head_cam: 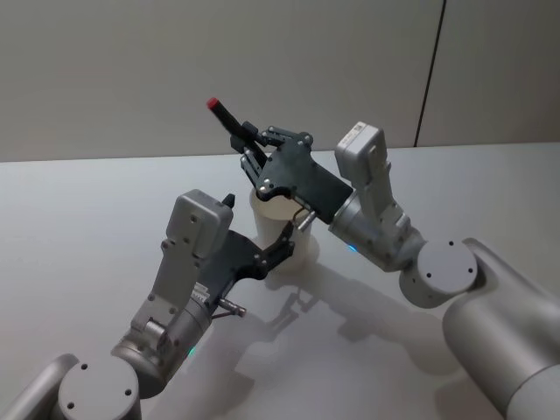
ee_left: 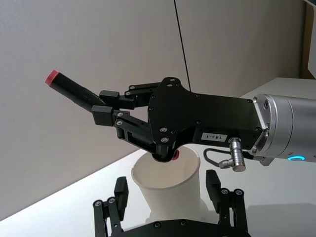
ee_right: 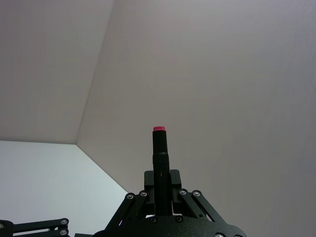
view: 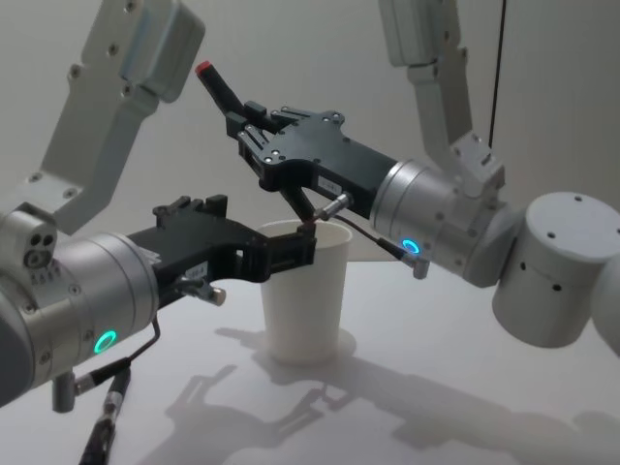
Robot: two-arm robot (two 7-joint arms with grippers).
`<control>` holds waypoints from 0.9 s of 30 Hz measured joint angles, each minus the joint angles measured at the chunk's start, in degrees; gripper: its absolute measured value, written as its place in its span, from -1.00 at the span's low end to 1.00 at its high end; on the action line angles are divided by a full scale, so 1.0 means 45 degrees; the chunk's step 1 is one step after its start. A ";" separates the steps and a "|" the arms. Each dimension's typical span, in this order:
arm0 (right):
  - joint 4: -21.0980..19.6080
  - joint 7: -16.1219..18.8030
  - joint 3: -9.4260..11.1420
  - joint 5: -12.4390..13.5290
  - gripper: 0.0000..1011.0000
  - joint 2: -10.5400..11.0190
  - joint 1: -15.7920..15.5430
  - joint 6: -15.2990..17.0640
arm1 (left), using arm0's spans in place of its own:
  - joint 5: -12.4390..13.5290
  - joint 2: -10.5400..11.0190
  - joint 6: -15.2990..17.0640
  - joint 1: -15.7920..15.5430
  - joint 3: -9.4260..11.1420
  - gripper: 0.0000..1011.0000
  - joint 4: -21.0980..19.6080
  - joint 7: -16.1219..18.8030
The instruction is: Place the pen into the pen holder.
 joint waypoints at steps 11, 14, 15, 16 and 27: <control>0.0526 -0.0245 -0.0008 -0.0101 -0.66 -0.0109 0.0263 -0.0126 | 0.0000 0.0000 0.0000 0.0000 0.0000 0.99 0.0000 0.0000; 0.0668 -0.0329 -0.0002 -0.0161 -0.66 -0.0130 0.0327 -0.0142 | -0.0001 0.0000 0.0000 0.0000 0.0001 0.99 0.0000 0.0000; 0.0736 -0.0373 0.0003 -0.0187 -0.66 -0.0138 0.0356 -0.0148 | 0.0000 -0.0001 0.0000 0.0000 0.0000 0.99 0.0000 0.0001; 0.0766 -0.0392 0.0006 -0.0202 -0.66 -0.0141 0.0370 -0.0153 | 0.0000 0.0000 0.0000 0.0000 0.0000 0.99 -0.0001 0.0000; 0.1115 -0.0550 0.0052 -0.0358 -0.18 -0.0174 0.0528 -0.0243 | 0.0000 0.0000 0.0000 0.0000 0.0000 0.99 0.0000 0.0000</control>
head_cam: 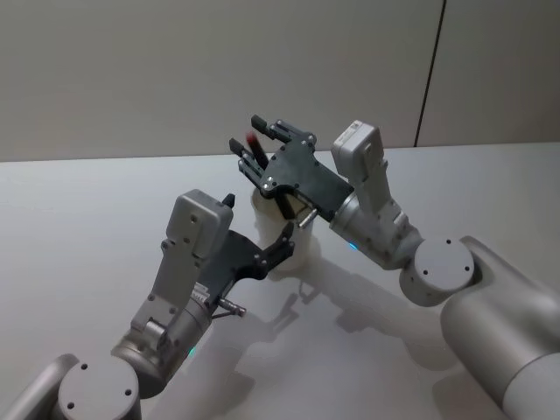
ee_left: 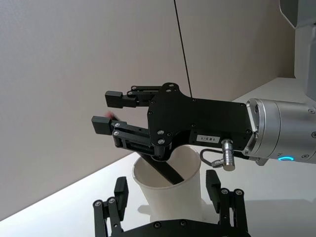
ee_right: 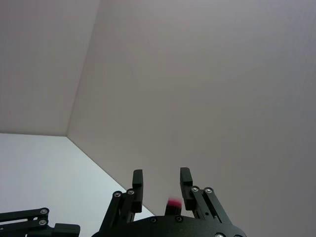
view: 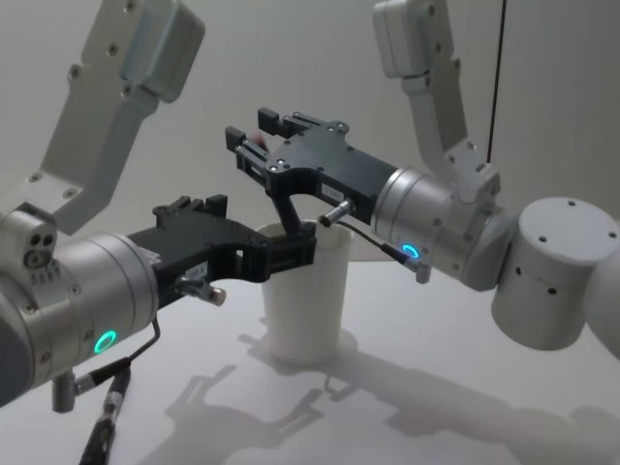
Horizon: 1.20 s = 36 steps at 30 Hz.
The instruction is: Place the pen into the pen holder.
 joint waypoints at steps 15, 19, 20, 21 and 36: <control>0.0015 -0.0028 0.0020 -0.0026 0.71 0.0009 0.0031 -0.0072 | 0.0000 0.0000 0.0000 0.0000 0.0000 0.99 0.0000 -0.0001; -0.0128 -0.0028 0.0024 -0.0020 0.93 0.0040 -0.0034 -0.0037 | 0.0000 0.0000 0.0000 0.0000 0.0000 0.99 -0.0001 0.0000; -0.0227 -0.0036 0.0025 -0.0018 0.96 0.0061 -0.0084 0.0000 | 0.0000 -0.0001 0.0000 0.0000 0.0000 0.99 0.0000 0.0000; -0.0266 -0.0047 0.0026 -0.0018 0.98 0.0069 -0.0102 0.0019 | 0.0000 -0.0001 0.0000 0.0000 0.0000 0.99 0.0000 0.0000; -0.3597 -0.1447 0.0048 -0.0247 0.98 0.0790 -0.1834 0.1361 | 0.0000 0.0000 0.0000 0.0000 0.0000 0.99 0.0000 0.0000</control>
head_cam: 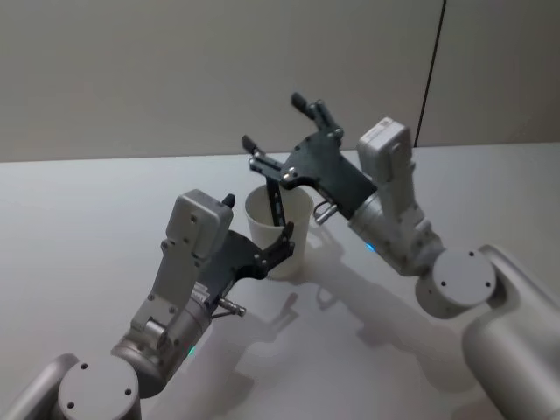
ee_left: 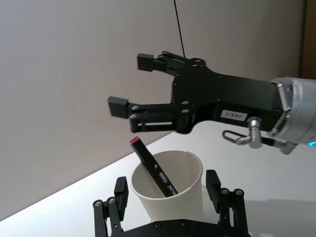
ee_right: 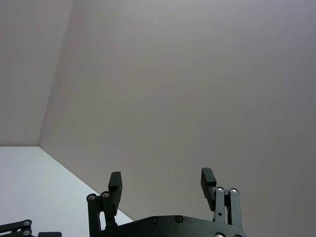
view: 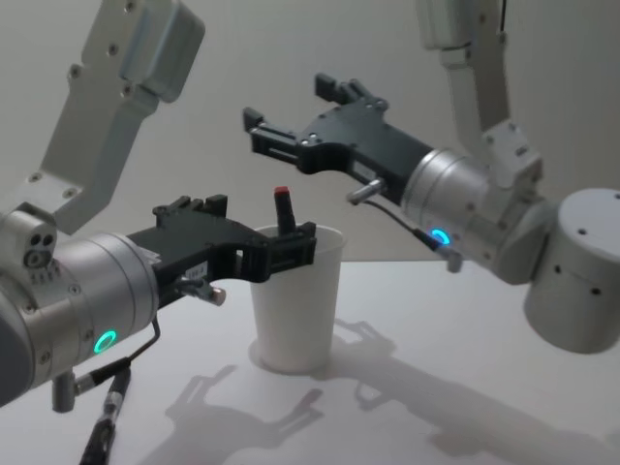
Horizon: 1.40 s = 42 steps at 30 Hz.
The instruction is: Place the pen into the pen holder.
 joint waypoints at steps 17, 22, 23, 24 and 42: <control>-0.5637 -0.3462 0.0055 -0.0123 0.98 0.1572 -0.3562 0.2742 | 0.0000 0.0000 0.0000 0.0000 0.0000 0.99 0.0000 0.0000; -0.6821 -0.4349 0.0084 0.0081 0.98 0.1964 -0.4470 0.3408 | 0.0001 0.0000 0.0000 0.0000 0.0000 0.99 0.0000 0.0000; -0.7011 -0.4444 0.0090 0.0112 0.98 0.2027 -0.4622 0.3482 | 0.0000 0.0000 0.0001 0.0000 0.0000 0.99 0.0000 0.0000; -0.7092 -0.4540 0.0092 0.0143 0.98 0.2055 -0.4690 0.3566 | 0.0000 0.0000 0.0000 0.0000 0.0000 0.99 0.0000 0.0000; -0.9240 -0.5986 0.0185 0.0934 0.98 0.2944 -0.6707 0.4827 | 0.0001 0.0000 0.0000 0.0001 0.0000 0.99 0.0000 0.0000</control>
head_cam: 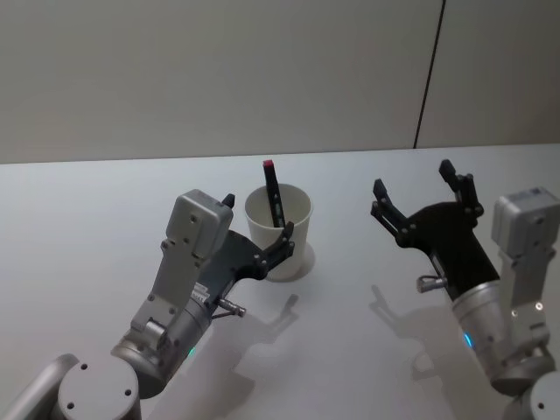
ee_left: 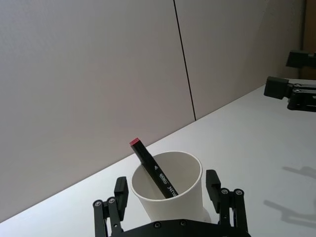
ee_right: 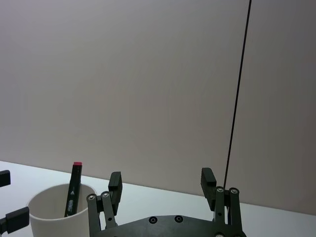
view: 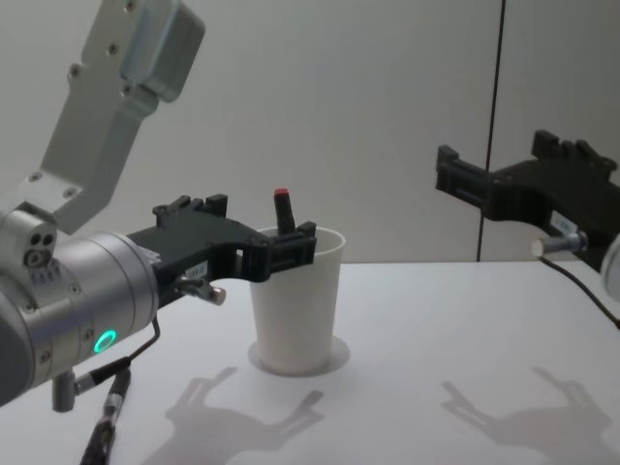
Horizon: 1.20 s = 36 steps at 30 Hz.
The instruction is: Place the pen into the pen holder.
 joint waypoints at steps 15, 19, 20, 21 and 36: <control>-0.0502 -0.0312 0.0028 0.0217 0.98 0.0234 -0.0509 0.0292 | -0.0092 0.0107 0.0378 0.0064 -0.0110 0.99 -0.0194 0.0065; -0.0577 -0.0359 0.0035 0.0245 0.98 0.0266 -0.0586 0.0328 | -0.0270 0.0226 0.0729 0.0126 -0.0224 0.99 -0.0429 0.0151; -0.0590 -0.0365 0.0036 0.0250 0.98 0.0271 -0.0595 0.0332 | -0.0362 0.0283 0.0909 0.0156 -0.0273 0.99 -0.0540 0.0205; -0.0605 -0.0378 0.0039 0.0258 0.98 0.0280 -0.0613 0.0343 | -0.0387 0.0311 0.0962 0.0174 -0.0300 0.99 -0.0600 0.0219; -0.0695 -0.0432 0.0042 0.0294 0.98 0.0318 -0.0706 0.0396 | -0.1307 0.0741 0.3454 0.0435 -0.0798 0.99 -0.1835 0.1009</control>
